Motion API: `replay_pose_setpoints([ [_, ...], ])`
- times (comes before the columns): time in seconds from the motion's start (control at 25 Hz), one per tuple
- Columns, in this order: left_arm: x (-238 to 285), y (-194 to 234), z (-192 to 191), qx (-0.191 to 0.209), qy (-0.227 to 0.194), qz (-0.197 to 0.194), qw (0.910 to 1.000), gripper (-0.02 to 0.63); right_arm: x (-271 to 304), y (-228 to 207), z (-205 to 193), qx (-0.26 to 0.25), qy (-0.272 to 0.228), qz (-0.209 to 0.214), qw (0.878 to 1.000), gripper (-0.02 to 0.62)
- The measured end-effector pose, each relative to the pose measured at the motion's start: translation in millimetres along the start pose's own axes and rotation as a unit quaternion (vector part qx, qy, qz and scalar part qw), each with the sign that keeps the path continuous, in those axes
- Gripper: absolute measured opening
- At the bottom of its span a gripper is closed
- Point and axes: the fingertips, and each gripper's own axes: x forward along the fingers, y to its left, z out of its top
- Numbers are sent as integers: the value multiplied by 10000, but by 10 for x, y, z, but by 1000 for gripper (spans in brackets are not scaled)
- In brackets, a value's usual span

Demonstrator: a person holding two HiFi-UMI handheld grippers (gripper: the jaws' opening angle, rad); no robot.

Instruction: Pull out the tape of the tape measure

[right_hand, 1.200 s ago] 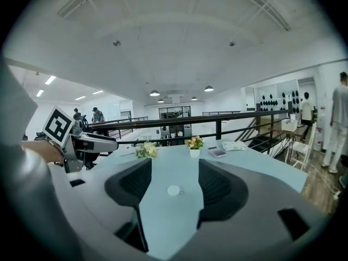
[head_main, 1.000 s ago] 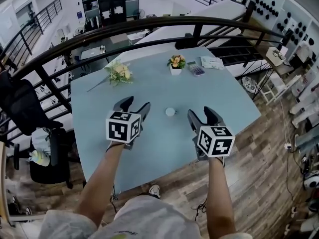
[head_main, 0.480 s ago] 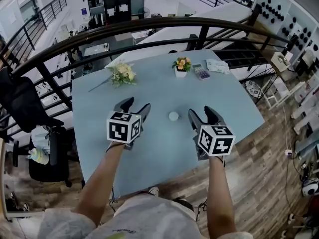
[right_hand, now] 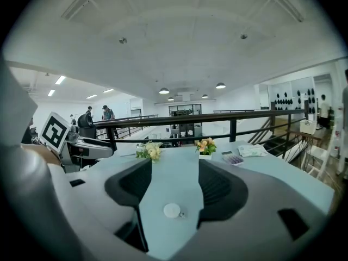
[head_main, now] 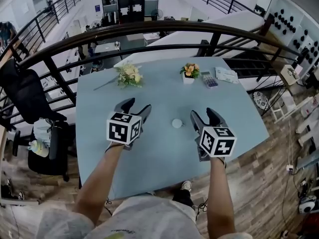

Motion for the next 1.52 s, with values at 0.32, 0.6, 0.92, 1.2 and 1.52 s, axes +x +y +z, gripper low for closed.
replay_pose_setpoints([
  [0.32,67,44,79,-126,-71,523,9985,279,287,-193,86,-116,-4,558,9984,255],
  [0.6,149,-111,201,-215,-141,999,9947,279,437,-417,177,-267,53,1087,9937,254],
  [0.92,169,-375,328,-173,-178,1403,9898,279,451,-587,218,-424,119,1594,9862,255],
  [1.2,146,-589,315,-110,-91,1590,9872,279,398,-651,183,-441,153,1910,9805,255],
  [1.52,199,-751,244,147,64,1527,9881,279,395,-656,113,-408,174,2046,9778,254],
])
